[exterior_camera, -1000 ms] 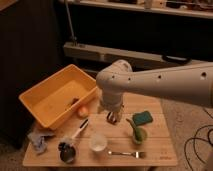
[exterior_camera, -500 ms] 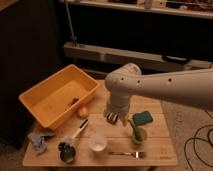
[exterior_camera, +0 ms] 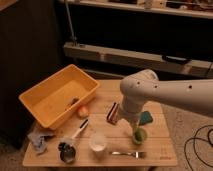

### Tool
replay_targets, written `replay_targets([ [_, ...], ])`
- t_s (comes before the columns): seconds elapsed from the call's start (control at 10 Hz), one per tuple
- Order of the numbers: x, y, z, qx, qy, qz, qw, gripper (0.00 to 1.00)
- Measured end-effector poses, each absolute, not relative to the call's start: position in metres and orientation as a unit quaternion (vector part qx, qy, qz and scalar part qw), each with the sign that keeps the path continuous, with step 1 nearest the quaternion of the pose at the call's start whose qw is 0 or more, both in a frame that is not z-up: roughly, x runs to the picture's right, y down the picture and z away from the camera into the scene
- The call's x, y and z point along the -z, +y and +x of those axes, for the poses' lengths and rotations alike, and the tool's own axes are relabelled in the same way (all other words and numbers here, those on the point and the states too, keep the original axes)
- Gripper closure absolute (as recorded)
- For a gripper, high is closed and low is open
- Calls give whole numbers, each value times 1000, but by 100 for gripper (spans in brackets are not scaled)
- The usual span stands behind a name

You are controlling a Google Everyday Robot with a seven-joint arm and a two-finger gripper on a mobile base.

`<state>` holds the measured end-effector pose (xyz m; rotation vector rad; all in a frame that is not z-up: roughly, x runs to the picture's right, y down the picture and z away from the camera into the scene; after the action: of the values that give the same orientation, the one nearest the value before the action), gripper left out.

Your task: Place fork in paper cup

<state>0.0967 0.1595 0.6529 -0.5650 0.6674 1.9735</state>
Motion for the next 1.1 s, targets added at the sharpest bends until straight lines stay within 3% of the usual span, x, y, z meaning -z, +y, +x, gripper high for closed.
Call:
replay_targets([
  [0.3,-650,176,151,-813,268,-240,457,35],
  [0.8,-651,175,153,-811,264,-242,463,35],
  [1.1,-647,162,192,-796,215,-268,498,35],
])
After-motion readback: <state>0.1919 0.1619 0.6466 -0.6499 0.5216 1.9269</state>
